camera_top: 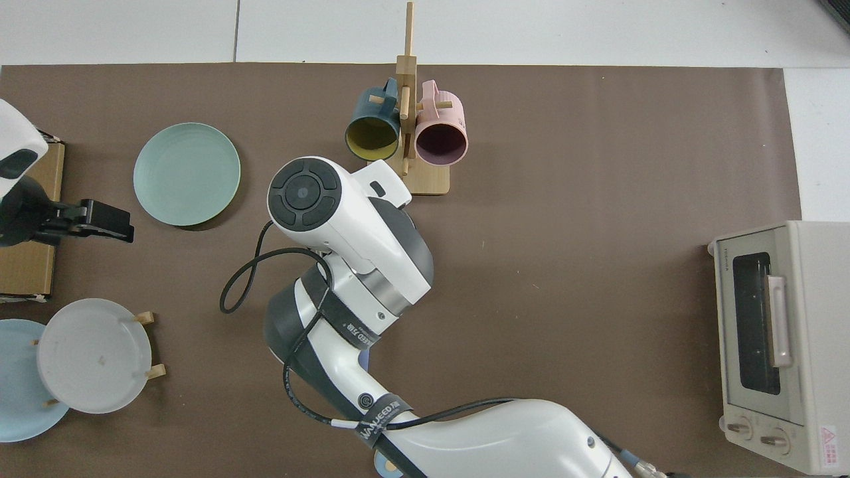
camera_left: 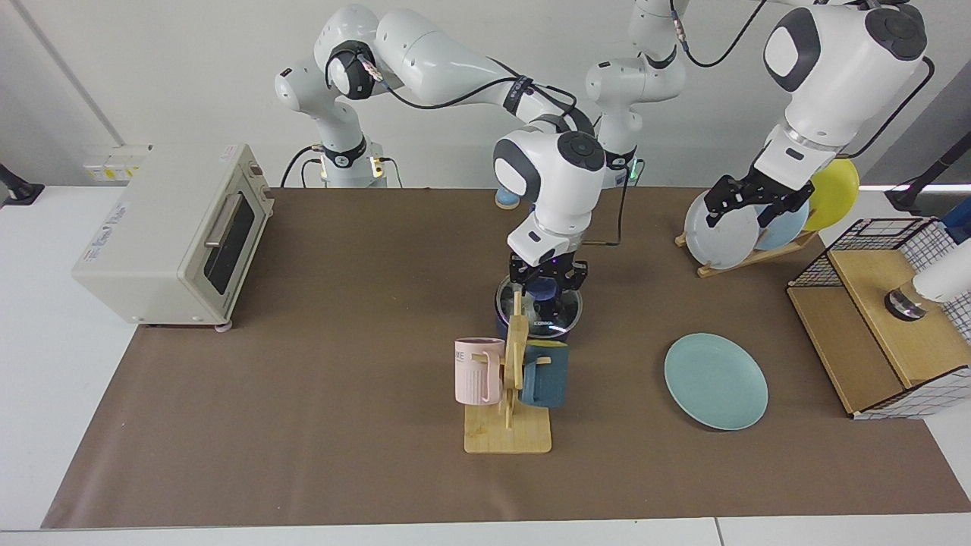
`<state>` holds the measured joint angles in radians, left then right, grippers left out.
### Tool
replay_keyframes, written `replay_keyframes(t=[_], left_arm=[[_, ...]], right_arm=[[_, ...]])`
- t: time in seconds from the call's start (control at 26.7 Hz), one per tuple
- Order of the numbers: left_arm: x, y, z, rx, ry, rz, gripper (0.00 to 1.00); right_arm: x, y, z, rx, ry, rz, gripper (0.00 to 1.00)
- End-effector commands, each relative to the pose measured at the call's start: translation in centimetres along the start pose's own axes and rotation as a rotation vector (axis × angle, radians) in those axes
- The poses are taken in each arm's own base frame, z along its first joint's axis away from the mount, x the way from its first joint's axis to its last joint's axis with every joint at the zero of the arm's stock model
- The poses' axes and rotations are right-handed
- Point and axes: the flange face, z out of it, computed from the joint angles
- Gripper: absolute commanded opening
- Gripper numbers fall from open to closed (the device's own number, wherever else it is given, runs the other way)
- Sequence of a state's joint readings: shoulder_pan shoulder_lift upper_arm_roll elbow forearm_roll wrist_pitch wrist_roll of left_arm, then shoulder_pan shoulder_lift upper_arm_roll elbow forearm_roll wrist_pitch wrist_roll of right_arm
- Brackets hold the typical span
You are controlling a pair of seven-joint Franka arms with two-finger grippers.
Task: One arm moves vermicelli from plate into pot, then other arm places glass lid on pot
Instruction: 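Carry the glass lid with the right gripper over the saucepan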
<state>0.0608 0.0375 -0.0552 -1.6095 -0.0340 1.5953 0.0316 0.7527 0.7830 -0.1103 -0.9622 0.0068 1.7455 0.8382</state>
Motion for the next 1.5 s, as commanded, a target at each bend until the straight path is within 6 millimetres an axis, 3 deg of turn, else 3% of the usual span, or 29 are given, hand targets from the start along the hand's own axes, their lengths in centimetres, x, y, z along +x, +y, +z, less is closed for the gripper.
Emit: replay_keyframes(t=[0.0,0.11,0.22,0.3,0.34,0.82,1.01,1.16,1.35,1.46], left_arm=[[-0.6,0.0,0.0,-0.001,0.013,0.0,1.0],[-0.6,0.0,0.0,-0.001,0.013,0.0,1.0],[-0.6,0.0,0.0,-0.001,0.013,0.0,1.0],[-0.5,0.0,0.0,-0.001,0.015,0.0,1.0],[-0.5,0.0,0.0,-0.001,0.015,0.0,1.0],[-0.6,0.0,0.0,-0.001,0.013,0.0,1.0],[-0.6,0.0,-0.1,-0.001,0.015,0.0,1.0],[-0.6,0.0,-0.1,-0.001,0.015,0.0,1.0],[-0.6,0.0,0.0,-0.001,0.013,0.0,1.0],[-0.6,0.0,0.0,-0.001,0.013,0.0,1.0]], right_arm=[[0.2,-0.3,-0.4,0.017,0.002,0.029,0.0],[0.2,-0.2,-0.4,0.011,-0.004,0.03,0.02],[0.2,0.0,-0.3,0.002,-0.01,0.025,0.43],[0.2,0.1,-0.4,0.001,-0.012,0.025,0.94],[0.1,0.0,-0.3,-0.001,-0.013,0.023,1.0],[0.0,0.1,-0.4,-0.003,-0.018,0.026,1.0],[0.3,0.9,-1.8,-0.006,-0.02,0.034,1.0],[0.5,2.4,-6.5,0.029,0.006,0.047,1.0],[0.8,4.8,-10.1,0.03,0.006,0.016,1.0],[1.3,7.4,-13.2,0.05,0.007,0.03,1.0]])
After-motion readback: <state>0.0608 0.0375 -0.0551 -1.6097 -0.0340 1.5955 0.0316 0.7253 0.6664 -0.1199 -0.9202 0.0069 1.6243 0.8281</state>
